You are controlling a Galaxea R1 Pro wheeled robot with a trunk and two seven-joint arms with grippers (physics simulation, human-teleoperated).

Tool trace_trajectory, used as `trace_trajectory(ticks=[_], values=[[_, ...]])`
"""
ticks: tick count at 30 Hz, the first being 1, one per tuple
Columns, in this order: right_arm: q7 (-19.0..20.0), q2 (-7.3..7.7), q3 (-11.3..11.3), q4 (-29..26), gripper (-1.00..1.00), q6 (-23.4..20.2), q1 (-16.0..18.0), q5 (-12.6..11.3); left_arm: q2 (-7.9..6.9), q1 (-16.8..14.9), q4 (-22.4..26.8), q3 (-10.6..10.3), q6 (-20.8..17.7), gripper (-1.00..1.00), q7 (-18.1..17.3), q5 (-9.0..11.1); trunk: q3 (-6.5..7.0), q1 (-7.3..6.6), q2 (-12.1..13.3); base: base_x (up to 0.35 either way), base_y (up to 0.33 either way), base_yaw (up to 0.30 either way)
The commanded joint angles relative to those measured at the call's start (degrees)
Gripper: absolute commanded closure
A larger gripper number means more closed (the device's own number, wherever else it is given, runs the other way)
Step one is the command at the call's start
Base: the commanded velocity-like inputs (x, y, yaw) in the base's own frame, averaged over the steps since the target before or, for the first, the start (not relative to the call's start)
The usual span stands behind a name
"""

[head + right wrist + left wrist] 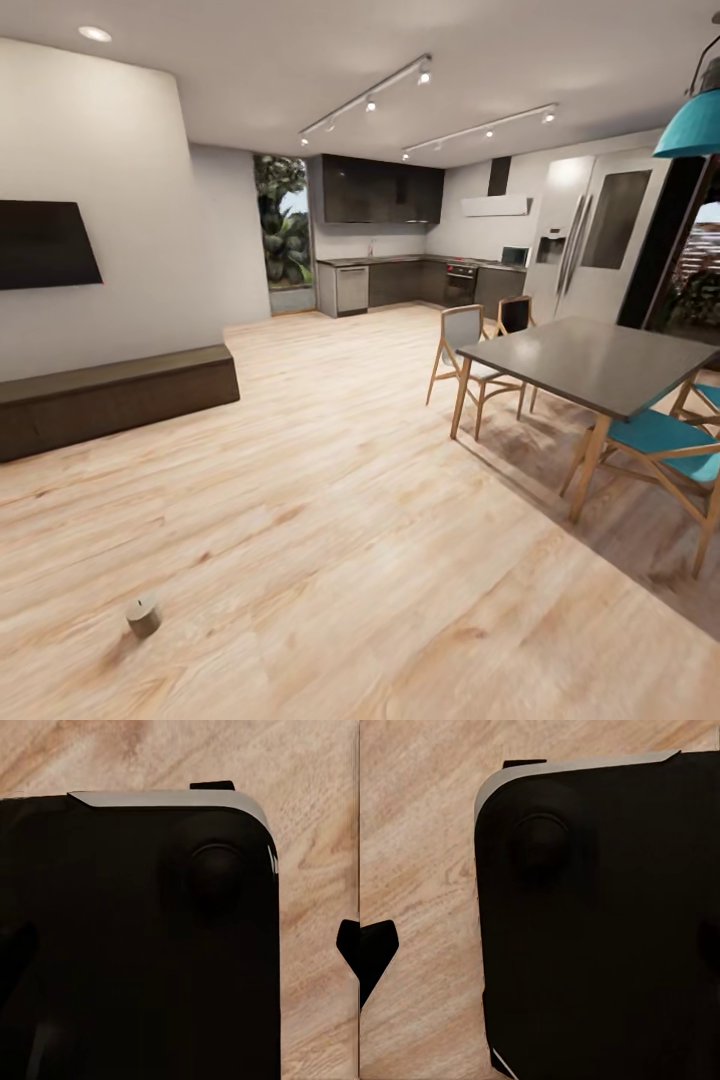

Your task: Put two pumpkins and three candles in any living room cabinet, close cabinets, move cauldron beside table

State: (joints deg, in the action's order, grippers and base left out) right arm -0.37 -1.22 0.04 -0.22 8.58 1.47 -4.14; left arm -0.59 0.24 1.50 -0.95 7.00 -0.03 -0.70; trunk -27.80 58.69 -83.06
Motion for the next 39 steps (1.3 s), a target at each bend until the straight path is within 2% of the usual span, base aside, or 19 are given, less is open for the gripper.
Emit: trace_trajectory(ticks=[1,14,19,27,39], values=[[-0.02,-0.02,0.04,0.05,-1.00,0.21,0.03,-0.43,-0.02,0.02,0.09,-0.09,0.10,-1.00,0.01,-0.08,-0.05,0.03,-0.02,0.325,-0.101,0.000],[-0.07,-0.06,0.04,0.05,-1.00,0.21,0.03,-0.43,-0.06,0.02,0.09,-0.25,0.35,-1.00,0.03,-0.09,-0.05,0.03,-0.02,0.325,-0.127,0.000],[-0.07,-0.09,0.04,0.05,-1.00,0.28,0.03,-0.43,-0.17,0.02,0.09,-0.28,2.86,-1.00,0.08,-0.09,-0.05,0.03,-0.02,0.325,-0.155,0.011],[-0.05,-0.02,0.04,0.05,-1.00,0.16,0.03,-0.43,-0.20,0.02,0.08,-0.20,4.31,-1.00,0.11,-0.04,-0.05,0.03,-0.02,0.325,-0.156,0.188],[-0.07,-0.09,0.04,0.05,-1.00,0.29,0.03,-0.43,-0.36,0.02,0.00,-0.05,4.65,-1.00,0.12,0.40,-0.05,0.03,-0.02,0.324,-0.157,0.044]])
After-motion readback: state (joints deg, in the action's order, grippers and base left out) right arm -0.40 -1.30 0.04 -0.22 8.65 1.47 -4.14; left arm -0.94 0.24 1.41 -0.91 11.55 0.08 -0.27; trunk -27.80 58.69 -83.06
